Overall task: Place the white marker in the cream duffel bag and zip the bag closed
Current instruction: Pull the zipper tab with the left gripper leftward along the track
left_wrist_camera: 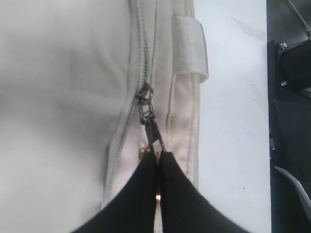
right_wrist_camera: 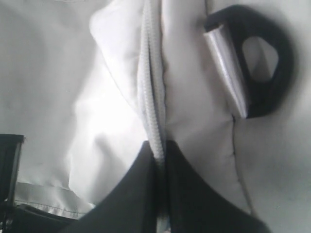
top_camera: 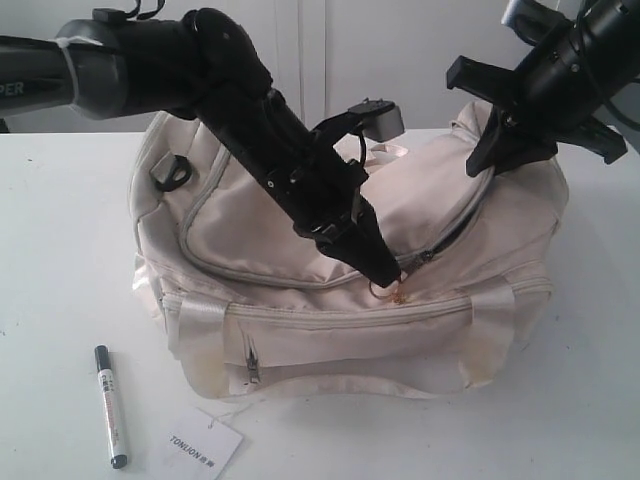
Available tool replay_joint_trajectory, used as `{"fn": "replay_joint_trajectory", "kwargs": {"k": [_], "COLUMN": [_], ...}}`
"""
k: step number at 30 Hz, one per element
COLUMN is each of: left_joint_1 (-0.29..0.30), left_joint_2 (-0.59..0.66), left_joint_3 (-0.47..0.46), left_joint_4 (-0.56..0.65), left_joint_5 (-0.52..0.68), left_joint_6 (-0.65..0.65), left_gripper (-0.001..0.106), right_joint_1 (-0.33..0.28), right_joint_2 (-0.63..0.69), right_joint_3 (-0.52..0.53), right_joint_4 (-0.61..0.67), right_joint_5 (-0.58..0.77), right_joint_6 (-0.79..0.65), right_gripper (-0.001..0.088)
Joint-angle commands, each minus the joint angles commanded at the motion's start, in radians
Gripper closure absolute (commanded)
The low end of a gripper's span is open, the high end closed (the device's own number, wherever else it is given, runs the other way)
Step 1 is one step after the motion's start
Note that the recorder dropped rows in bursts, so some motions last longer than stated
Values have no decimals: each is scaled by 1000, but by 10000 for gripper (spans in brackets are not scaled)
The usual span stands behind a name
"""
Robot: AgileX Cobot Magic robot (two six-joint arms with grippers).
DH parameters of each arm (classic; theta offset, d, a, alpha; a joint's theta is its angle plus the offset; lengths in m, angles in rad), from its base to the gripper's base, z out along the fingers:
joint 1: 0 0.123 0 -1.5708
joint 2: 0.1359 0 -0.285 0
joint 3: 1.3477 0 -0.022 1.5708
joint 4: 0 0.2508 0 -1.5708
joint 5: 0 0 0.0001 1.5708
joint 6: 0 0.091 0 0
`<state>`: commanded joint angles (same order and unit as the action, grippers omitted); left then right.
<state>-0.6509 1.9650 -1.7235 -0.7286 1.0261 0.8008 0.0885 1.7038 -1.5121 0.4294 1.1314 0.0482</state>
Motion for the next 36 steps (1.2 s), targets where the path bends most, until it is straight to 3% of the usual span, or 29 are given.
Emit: {"fn": "replay_joint_trajectory", "kwargs": {"k": [7,14,21,36], "left_joint_1": [0,0,0,0], "left_joint_2": [-50,-62,-62,-64], "left_joint_3": [0,0,0,0], "left_joint_4": [67,132,259,302], "left_joint_5": [-17,45,63,96], "left_joint_6": [0,-2,-100,-208], "left_gripper": [1053,1053,1053,1053], "right_joint_1": [0,0,0,0], "right_joint_2": [0,0,0,0], "right_joint_3": [0,0,0,0], "right_joint_4": [-68,-72,-72,-97], "right_joint_5": [4,4,4,12], "right_joint_6": [0,0,0,-2], "right_gripper": [861,861,861,861]}}
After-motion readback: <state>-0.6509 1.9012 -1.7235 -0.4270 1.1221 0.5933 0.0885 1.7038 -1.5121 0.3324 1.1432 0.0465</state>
